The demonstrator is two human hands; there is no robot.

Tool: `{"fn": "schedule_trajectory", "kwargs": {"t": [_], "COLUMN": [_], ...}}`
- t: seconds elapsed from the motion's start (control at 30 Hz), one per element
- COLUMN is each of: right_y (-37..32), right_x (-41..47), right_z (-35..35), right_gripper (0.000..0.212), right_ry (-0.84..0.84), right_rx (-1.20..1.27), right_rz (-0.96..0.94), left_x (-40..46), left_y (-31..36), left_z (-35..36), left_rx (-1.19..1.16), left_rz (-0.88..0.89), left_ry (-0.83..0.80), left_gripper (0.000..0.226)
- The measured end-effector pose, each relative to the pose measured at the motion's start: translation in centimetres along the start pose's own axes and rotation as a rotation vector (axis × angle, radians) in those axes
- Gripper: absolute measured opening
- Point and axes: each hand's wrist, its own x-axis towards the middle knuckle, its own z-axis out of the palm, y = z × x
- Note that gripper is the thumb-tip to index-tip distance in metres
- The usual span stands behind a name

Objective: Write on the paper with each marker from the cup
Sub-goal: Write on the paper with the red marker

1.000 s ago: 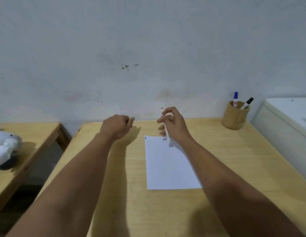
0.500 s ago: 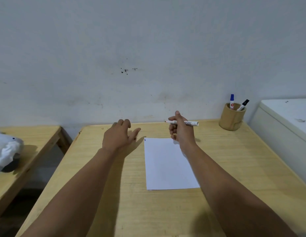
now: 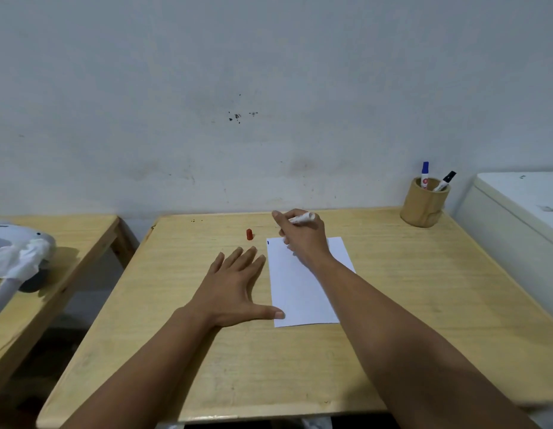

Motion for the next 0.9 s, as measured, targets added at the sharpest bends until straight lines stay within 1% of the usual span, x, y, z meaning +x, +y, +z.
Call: {"fn": "schedule_trajectory", "kwargs": {"t": [0.07,0.23,0.37,0.5,0.6,0.8,0.9], "right_y": [0.6,1.9,2.5,2.7,2.9,2.9,2.9], "right_x": [0.3,0.5,0.7,0.6,0.7,0.6,0.5], "right_z": [0.7,1.2,1.2,1.4,1.4,1.5,1.5], "right_gripper": [0.043,0.026,0.031,0.026,0.032,0.036,0.032], "right_ry": [0.016,-0.004,0.001,0.006,0.007,-0.008,-0.011], "right_rx": [-0.039,-0.046,-0.049,-0.049,-0.062,-0.111,-0.153], "right_rz": [-0.050,0.019,0.002,-0.037,-0.058,-0.070,-0.079], "left_x": [0.1,0.0,0.0,0.0,-0.1,-0.1,-0.2], "left_y": [-0.1,-0.1,-0.1,-0.2,-0.1,-0.1,-0.1], "left_z": [0.1,0.2,0.3,0.3,0.3,0.2,0.1], "left_rx": [0.009,0.008,0.009,-0.011,-0.011,-0.015,-0.021], "left_rz": [0.013,0.019,-0.002,-0.005,-0.004,-0.003,-0.002], "left_ry": [0.002,0.014,0.005,-0.004,-0.007,-0.014,-0.015], "left_gripper": [0.130,0.131,0.133,0.134,0.134,0.134,0.134]}}
